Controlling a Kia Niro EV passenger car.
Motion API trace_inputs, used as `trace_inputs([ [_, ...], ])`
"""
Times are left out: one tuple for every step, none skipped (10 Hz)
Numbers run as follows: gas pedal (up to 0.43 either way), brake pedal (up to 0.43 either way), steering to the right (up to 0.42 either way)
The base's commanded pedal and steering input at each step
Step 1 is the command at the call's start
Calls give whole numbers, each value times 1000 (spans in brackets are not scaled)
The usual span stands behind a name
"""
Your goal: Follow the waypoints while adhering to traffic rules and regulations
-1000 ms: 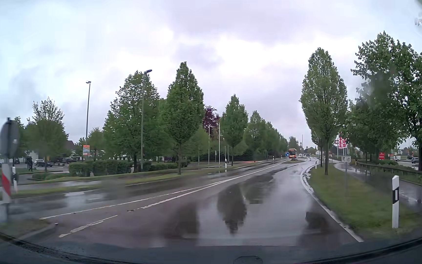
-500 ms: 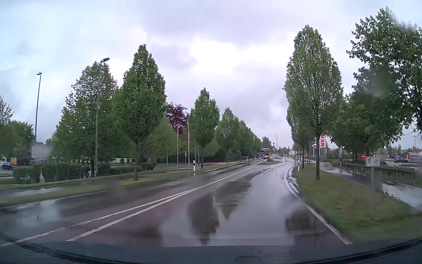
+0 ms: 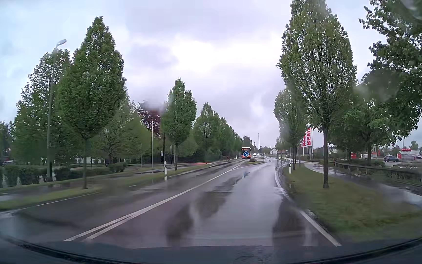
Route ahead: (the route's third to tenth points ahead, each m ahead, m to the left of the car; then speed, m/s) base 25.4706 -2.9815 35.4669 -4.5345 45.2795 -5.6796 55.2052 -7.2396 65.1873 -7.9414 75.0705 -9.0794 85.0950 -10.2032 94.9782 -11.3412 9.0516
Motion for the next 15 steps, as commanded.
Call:
trace_inputs([
  [287,0,59],
  [280,0,57],
  [268,0,55],
  [268,0,54],
  [260,0,52],
  [260,0,52],
  [240,0,48],
  [240,0,38],
  [240,0,33],
  [240,0,33],
  [220,0,33],
  [220,0,33],
  [209,0,33],
  [209,0,31],
  [209,0,26],
])
